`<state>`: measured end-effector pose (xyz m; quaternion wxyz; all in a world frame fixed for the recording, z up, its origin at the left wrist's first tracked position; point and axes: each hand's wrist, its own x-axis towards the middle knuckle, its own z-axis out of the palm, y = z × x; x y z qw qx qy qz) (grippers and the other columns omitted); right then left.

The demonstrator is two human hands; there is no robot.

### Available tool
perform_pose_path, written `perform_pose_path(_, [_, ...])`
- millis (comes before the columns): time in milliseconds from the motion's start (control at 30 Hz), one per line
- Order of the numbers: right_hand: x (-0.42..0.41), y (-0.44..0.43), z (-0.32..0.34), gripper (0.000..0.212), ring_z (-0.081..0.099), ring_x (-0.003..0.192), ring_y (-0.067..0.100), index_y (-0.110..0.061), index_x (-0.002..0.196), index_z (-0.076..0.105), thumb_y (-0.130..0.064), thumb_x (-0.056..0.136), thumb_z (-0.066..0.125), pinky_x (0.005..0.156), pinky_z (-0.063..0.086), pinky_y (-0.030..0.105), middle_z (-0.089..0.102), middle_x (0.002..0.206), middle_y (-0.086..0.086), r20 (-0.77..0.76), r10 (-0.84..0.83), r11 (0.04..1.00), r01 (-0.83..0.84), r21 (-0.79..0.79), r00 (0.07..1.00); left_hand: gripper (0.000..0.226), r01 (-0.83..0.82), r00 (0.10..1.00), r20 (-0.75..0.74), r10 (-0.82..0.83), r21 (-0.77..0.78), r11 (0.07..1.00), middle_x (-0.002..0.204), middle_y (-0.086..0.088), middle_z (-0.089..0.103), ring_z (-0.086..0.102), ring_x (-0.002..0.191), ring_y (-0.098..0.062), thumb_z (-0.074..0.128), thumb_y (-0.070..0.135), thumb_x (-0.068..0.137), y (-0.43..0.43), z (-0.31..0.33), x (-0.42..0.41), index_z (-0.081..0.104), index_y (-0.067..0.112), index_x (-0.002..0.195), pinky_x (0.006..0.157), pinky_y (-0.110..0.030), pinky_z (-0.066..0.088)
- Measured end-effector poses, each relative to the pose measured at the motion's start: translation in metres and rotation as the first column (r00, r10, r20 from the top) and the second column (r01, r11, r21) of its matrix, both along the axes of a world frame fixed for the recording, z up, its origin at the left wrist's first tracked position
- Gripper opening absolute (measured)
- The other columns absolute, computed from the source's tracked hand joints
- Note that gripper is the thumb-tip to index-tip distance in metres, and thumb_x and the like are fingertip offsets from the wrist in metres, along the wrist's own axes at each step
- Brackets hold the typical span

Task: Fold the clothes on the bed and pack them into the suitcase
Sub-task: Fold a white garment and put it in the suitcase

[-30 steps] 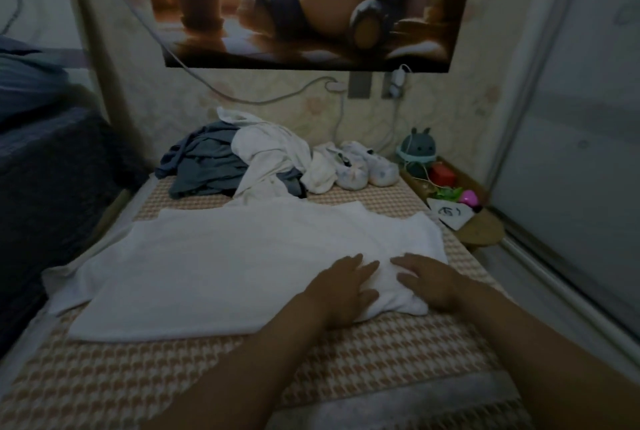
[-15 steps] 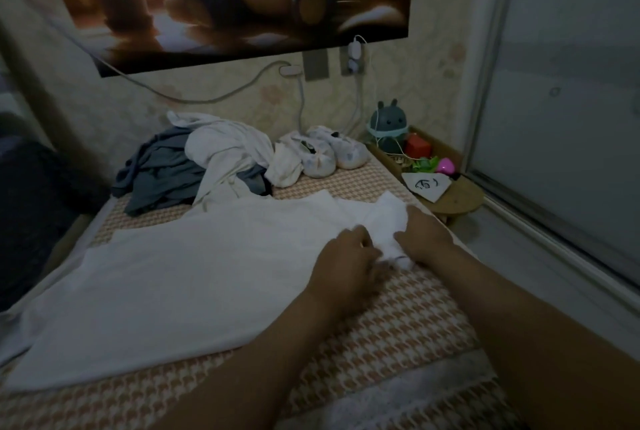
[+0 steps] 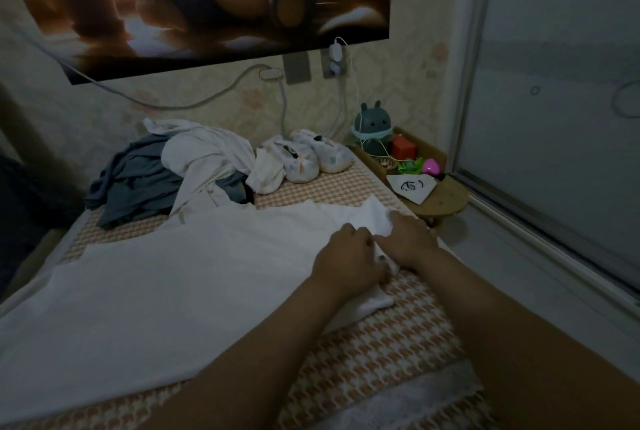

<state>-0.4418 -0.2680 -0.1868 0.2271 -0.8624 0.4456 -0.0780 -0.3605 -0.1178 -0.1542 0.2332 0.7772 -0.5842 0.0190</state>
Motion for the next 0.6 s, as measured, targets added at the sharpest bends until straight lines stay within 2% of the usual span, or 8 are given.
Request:
perform_pose_path(100, [0.005, -0.003, 0.001, 0.083, 0.024, 0.142, 0.032, -0.021, 0.154, 0.011, -0.061, 0.090, 0.045, 0.115, 0.020, 0.052, 0.026, 0.156, 0.009, 0.058, -0.020, 1.000, 0.020, 0.007, 0.998, 0.065, -0.091, 0.993, 0.079, 0.083, 0.110, 0.990, 0.104, -0.005, 0.049, 0.049, 0.091, -0.024, 0.068, 0.061, 0.069, -0.016, -0.014, -0.006, 0.050, 0.015, 0.112, 0.075, -0.037, 0.045])
perform_pose_path(200, [0.011, -0.007, 0.003, 0.077, 0.031, 0.140, 0.030, -0.023, 0.153, 0.017, -0.035, 0.090, 0.057, 0.115, 0.024, 0.049, 0.032, 0.154, 0.010, 0.255, 0.020, 0.997, -0.037, 0.061, 0.967, 0.024, -0.109, 0.979, 0.161, 0.126, -0.111, 0.988, 0.087, -0.004, 0.059, 0.059, 0.080, -0.024, 0.054, 0.038, 0.083, -0.025, -0.019, -0.002, 0.059, 0.017, 0.092, 0.062, -0.030, 0.042])
perform_pose_path(233, [0.013, -0.007, 0.006, 0.073, 0.035, 0.138, 0.029, -0.021, 0.152, 0.023, -0.026, 0.089, 0.058, 0.114, 0.029, 0.046, 0.036, 0.152, 0.010, 0.383, 0.005, 0.995, -0.043, 0.092, 0.924, 0.024, -0.111, 0.981, 0.135, 0.140, -0.198, 0.974, 0.079, -0.003, 0.059, 0.059, 0.072, -0.023, 0.046, 0.036, 0.084, -0.024, -0.018, 0.001, 0.059, 0.017, 0.081, 0.059, -0.028, 0.041])
perform_pose_path(333, [0.021, -0.001, 0.024, 0.063, 0.045, 0.131, 0.026, -0.021, 0.149, 0.032, -0.027, 0.092, 0.057, 0.107, 0.041, 0.042, 0.044, 0.147, 0.007, 0.636, -0.178, 0.965, 0.008, 0.261, 0.751, 0.036, -0.269, 0.945, -0.265, 0.190, -0.304, 0.914, 0.084, 0.002, 0.060, 0.057, 0.078, -0.016, 0.029, 0.039, 0.095, -0.017, -0.005, 0.013, 0.056, 0.018, 0.084, 0.067, -0.027, 0.040])
perform_pose_path(400, [0.026, 0.004, 0.032, 0.057, 0.046, 0.130, 0.026, -0.024, 0.148, 0.031, -0.039, 0.096, 0.049, 0.107, 0.040, 0.044, 0.044, 0.146, 0.006, 0.658, -0.278, 0.932, 0.029, 0.363, 0.699, 0.030, -0.425, 0.779, -0.595, 0.198, -0.269, 0.864, 0.102, 0.007, 0.059, 0.056, 0.095, -0.013, 0.034, 0.037, 0.102, -0.013, 0.005, 0.025, 0.058, 0.020, 0.102, 0.083, -0.027, 0.042])
perform_pose_path(467, [0.028, 0.006, 0.036, 0.056, 0.041, 0.133, 0.028, -0.022, 0.149, 0.028, -0.041, 0.099, 0.043, 0.110, 0.036, 0.044, 0.039, 0.149, 0.008, 0.630, -0.329, 0.921, 0.091, 0.378, 0.704, 0.032, -0.291, 0.663, -0.745, 0.071, -0.168, 0.942, 0.116, 0.005, 0.061, 0.056, 0.108, -0.014, 0.037, 0.041, 0.102, -0.011, 0.018, 0.029, 0.059, 0.023, 0.118, 0.096, -0.031, 0.044])
perform_pose_path(533, [0.022, 0.002, 0.037, 0.055, 0.041, 0.132, 0.031, -0.018, 0.149, 0.029, -0.032, 0.098, 0.045, 0.108, 0.036, 0.039, 0.037, 0.150, 0.010, 0.573, -0.368, 0.912, 0.164, 0.376, 0.732, 0.030, 0.001, 0.566, -0.824, -0.012, -0.014, 1.000, 0.112, 0.000, 0.066, 0.062, 0.101, -0.016, 0.041, 0.043, 0.100, -0.009, 0.025, 0.026, 0.061, 0.026, 0.114, 0.088, -0.028, 0.050])
perform_pose_path(600, [0.013, -0.004, 0.034, 0.046, 0.048, 0.123, 0.031, -0.013, 0.140, 0.043, -0.025, 0.096, 0.046, 0.100, 0.040, 0.034, 0.045, 0.144, 0.012, 0.476, -0.368, 0.912, 0.209, 0.353, 0.799, 0.020, 0.184, 0.583, -0.812, -0.036, 0.089, 0.979, 0.103, -0.002, 0.067, 0.064, 0.090, -0.013, 0.048, 0.033, 0.099, -0.010, 0.025, 0.025, 0.063, 0.023, 0.109, 0.077, -0.024, 0.051])
